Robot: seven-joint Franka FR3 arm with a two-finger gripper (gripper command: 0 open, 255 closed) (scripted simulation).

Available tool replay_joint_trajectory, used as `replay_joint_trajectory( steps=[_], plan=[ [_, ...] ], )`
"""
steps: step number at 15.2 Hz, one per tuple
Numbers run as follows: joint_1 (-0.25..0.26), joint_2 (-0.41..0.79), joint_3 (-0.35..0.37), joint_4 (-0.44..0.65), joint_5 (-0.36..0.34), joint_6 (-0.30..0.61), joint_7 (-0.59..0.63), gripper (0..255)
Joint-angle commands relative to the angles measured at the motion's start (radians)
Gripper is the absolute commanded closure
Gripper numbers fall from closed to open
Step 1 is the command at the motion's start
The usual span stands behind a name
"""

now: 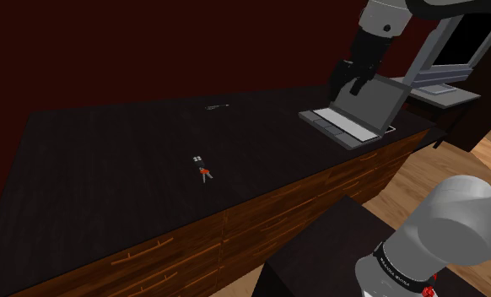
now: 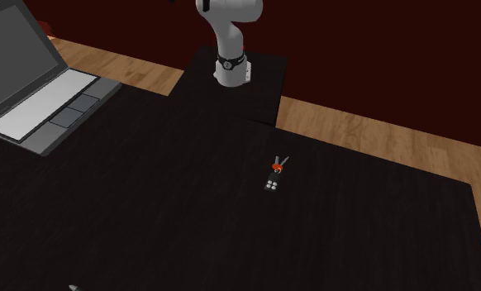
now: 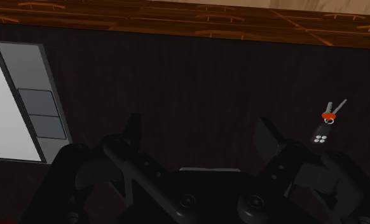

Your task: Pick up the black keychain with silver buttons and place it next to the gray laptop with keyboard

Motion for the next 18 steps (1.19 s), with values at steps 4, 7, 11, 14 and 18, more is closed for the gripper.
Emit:
replay_joint_trajectory(
  steps=[4,7,11,14,18],
  plan=[
    [0.013,0.058,0.039,-0.021,0.026,0.068,0.05,0],
    [0.025,0.126,0.078,-0.031,0.048,0.136,0.1,0],
    [0.038,0.231,0.131,-0.027,0.069,0.225,0.164,0],
    [0.046,0.32,0.17,-0.01,0.078,0.289,0.213,0],
    [0.054,0.448,0.219,0.029,0.077,0.367,0.281,0]
  ],
)
